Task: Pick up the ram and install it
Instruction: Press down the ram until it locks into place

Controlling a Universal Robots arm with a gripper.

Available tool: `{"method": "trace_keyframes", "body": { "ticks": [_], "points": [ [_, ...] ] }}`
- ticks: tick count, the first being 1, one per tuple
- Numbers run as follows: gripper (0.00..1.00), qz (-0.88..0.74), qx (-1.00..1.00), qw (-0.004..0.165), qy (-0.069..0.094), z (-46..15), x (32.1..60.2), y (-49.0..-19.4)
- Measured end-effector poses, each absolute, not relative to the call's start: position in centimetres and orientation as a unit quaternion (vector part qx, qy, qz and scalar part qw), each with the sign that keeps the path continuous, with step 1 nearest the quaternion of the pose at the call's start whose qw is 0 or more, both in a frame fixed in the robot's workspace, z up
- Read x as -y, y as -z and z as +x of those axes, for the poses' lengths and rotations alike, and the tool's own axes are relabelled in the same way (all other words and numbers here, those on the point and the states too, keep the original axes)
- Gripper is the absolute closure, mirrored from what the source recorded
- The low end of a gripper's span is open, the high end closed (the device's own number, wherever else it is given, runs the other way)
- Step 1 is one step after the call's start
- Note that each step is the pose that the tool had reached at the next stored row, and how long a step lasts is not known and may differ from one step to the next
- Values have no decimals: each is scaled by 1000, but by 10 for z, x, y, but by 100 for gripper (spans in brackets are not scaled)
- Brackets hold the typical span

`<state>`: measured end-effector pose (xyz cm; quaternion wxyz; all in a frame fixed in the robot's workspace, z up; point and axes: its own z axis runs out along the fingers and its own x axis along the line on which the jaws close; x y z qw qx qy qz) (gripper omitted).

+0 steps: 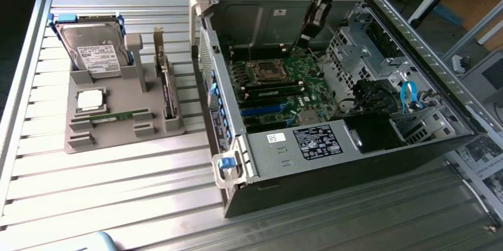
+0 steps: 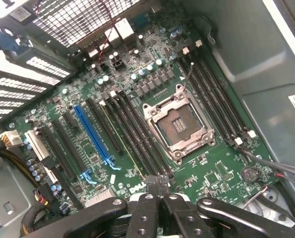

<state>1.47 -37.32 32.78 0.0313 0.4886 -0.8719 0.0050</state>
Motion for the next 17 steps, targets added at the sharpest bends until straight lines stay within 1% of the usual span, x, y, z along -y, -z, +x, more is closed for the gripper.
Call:
{"method": "trace_keyframes", "body": {
  "ticks": [17],
  "points": [
    [89, 454, 890, 32, -4, 14, 370, -328]
  ]
}}
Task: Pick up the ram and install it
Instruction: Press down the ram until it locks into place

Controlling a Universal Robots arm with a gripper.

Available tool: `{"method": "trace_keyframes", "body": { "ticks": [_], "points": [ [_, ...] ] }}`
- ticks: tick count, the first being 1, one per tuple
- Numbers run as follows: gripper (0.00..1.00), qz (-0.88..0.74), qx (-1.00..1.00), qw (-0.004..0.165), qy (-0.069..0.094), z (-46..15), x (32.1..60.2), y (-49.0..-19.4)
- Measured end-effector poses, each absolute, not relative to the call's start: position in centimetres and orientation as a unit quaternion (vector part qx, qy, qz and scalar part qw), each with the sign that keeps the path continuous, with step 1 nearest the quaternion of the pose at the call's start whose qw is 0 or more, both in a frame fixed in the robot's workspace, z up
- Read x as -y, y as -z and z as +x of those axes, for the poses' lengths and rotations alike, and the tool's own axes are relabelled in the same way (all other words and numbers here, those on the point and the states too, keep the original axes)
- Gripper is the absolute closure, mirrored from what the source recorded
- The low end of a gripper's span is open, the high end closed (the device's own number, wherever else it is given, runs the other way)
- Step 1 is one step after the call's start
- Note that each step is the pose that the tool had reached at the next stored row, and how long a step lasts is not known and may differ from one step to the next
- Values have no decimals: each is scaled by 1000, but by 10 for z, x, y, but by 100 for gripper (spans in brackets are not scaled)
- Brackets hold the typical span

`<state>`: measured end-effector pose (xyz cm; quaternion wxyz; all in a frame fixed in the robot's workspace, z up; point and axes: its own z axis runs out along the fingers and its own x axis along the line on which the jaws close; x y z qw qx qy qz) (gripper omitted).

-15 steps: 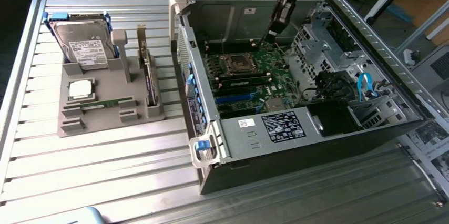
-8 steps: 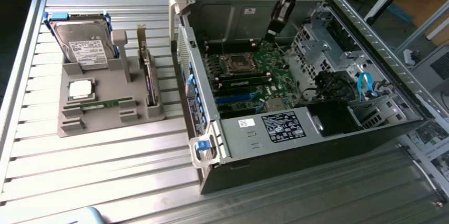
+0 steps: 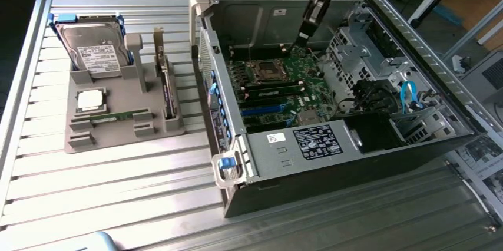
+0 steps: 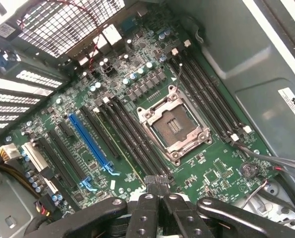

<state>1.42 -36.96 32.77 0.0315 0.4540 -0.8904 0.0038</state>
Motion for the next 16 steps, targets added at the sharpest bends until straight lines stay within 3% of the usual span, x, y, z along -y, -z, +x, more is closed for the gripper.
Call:
{"method": "trace_keyframes", "body": {
  "ticks": [16],
  "points": [
    [89, 417, 909, 32, -3, 13, 368, -328]
  ]
}}
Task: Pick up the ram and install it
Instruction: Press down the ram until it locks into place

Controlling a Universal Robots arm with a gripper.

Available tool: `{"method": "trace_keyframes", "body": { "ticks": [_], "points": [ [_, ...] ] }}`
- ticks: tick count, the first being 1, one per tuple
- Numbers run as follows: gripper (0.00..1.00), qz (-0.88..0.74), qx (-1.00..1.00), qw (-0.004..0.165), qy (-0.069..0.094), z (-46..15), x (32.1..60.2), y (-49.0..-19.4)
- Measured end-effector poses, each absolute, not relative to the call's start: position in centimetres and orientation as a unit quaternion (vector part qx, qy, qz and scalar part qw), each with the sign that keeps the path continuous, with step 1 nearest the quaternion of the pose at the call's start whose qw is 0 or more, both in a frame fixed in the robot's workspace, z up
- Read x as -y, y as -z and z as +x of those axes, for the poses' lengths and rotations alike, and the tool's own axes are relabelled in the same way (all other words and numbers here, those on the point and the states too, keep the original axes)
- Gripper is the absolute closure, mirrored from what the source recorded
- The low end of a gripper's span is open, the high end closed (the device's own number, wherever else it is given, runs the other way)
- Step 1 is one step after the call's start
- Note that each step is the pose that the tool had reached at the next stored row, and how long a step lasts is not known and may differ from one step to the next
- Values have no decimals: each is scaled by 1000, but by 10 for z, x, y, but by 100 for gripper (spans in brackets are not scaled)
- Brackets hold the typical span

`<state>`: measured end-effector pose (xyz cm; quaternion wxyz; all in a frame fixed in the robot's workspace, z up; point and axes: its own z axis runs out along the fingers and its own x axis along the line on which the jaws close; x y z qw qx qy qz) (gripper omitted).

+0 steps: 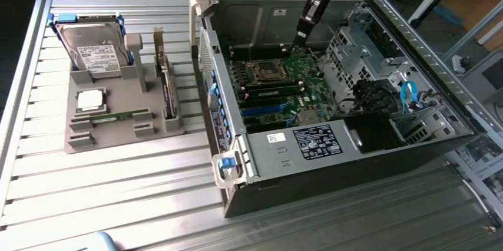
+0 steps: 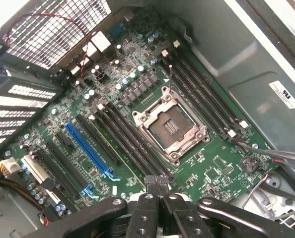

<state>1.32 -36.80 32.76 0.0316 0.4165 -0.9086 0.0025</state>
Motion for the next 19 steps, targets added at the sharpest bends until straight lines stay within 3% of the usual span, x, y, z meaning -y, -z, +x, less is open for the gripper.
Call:
{"method": "trace_keyframes", "body": {
  "ticks": [19],
  "points": [
    [89, 347, 938, 32, 0, 11, 368, -328]
  ]
}}
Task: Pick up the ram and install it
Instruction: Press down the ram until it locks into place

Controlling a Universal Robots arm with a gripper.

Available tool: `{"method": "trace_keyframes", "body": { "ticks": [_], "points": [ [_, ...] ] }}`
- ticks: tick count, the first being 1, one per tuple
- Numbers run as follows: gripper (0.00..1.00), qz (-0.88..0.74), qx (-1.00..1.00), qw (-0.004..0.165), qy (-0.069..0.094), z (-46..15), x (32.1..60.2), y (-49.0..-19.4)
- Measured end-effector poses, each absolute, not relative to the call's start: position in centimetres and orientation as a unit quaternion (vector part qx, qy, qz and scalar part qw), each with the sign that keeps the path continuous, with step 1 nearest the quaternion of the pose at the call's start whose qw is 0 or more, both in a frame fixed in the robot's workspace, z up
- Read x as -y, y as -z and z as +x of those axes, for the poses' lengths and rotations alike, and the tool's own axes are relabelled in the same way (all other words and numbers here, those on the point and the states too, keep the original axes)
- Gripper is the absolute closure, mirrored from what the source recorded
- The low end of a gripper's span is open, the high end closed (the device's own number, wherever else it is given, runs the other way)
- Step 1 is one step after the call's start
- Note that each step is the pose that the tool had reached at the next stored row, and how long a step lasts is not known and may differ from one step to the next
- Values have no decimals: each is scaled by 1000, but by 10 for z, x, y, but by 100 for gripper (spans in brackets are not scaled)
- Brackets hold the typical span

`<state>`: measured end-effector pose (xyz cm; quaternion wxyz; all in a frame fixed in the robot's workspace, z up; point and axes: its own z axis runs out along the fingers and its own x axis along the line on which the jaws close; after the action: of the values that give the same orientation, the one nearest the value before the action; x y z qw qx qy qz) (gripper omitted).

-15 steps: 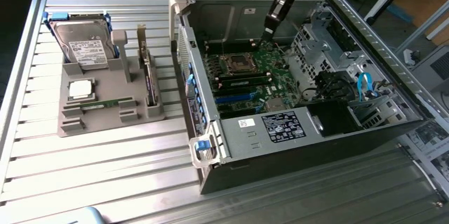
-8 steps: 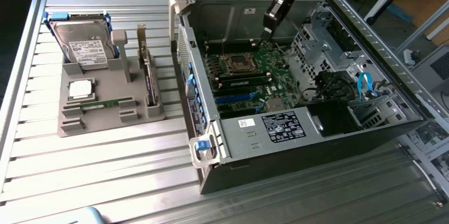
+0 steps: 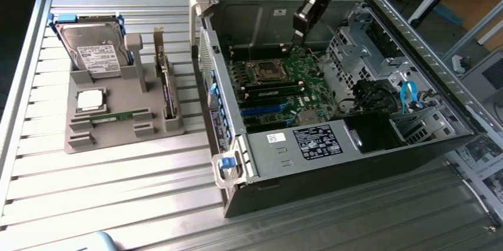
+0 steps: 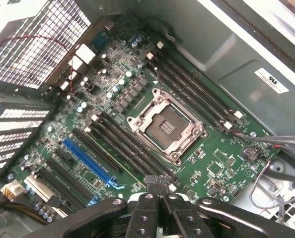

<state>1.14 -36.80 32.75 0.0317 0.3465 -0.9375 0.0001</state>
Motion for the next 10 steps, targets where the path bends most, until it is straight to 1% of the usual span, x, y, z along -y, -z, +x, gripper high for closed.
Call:
{"method": "trace_keyframes", "body": {
  "ticks": [10],
  "points": [
    [89, 309, 951, 32, 1, 10, 368, -327]
  ]
}}
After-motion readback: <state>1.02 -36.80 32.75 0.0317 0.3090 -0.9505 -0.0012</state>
